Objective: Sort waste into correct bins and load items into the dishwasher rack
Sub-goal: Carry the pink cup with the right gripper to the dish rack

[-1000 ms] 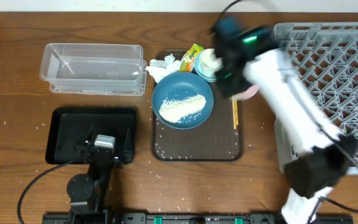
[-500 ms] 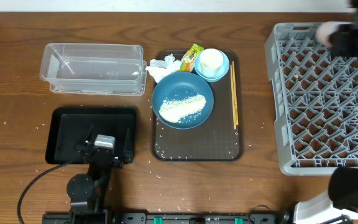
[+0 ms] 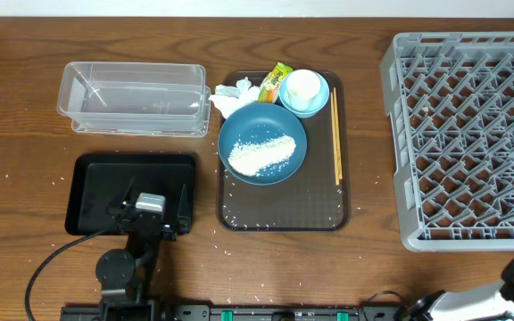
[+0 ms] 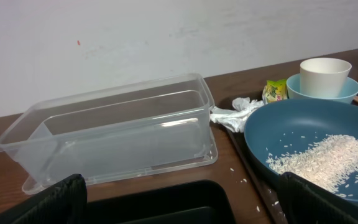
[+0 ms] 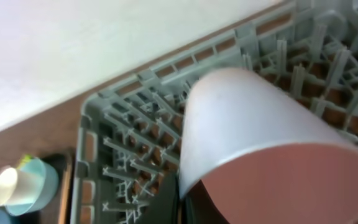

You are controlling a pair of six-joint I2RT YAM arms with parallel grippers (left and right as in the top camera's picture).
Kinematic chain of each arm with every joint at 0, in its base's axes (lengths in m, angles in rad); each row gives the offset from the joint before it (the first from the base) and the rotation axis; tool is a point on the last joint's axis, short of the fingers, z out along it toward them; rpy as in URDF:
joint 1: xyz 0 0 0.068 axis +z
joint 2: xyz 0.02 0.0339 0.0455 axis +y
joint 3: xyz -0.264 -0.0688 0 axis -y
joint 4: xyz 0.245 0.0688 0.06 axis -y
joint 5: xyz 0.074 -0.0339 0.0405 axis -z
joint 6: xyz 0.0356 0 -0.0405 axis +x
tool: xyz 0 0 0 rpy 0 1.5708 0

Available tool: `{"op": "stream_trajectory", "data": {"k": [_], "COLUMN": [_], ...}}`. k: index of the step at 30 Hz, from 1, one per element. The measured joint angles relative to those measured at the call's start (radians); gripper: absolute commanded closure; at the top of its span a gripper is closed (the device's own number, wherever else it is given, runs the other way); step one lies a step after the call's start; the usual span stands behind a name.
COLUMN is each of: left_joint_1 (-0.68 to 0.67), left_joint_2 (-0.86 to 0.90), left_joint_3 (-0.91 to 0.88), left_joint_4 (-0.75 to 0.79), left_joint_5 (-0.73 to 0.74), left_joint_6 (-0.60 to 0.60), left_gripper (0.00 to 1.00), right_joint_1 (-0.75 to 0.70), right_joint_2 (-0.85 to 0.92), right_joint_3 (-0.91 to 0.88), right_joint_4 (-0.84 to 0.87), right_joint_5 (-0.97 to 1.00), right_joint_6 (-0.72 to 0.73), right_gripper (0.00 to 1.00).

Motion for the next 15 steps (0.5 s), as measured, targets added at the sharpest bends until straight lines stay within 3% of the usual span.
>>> {"op": "stream_trajectory", "data": {"k": [6,15], "left_joint_1": [0.0,0.0], "left_joint_2": [0.0,0.0], "left_joint_3": [0.0,0.0], "left_joint_4": [0.0,0.0], "left_joint_5": [0.0,0.0], "left_joint_6": [0.0,0.0], "left_gripper": [0.0,0.0], "right_joint_1": [-0.085,-0.081], "right_joint_2": [0.018,0.14], "right_joint_3": [-0.183,-0.26], "right_joint_4": [0.322,0.409], "right_joint_5": [-0.352,-0.533], "right_joint_6": [0.003,0.004], "right_gripper": [0.99,0.99]}}
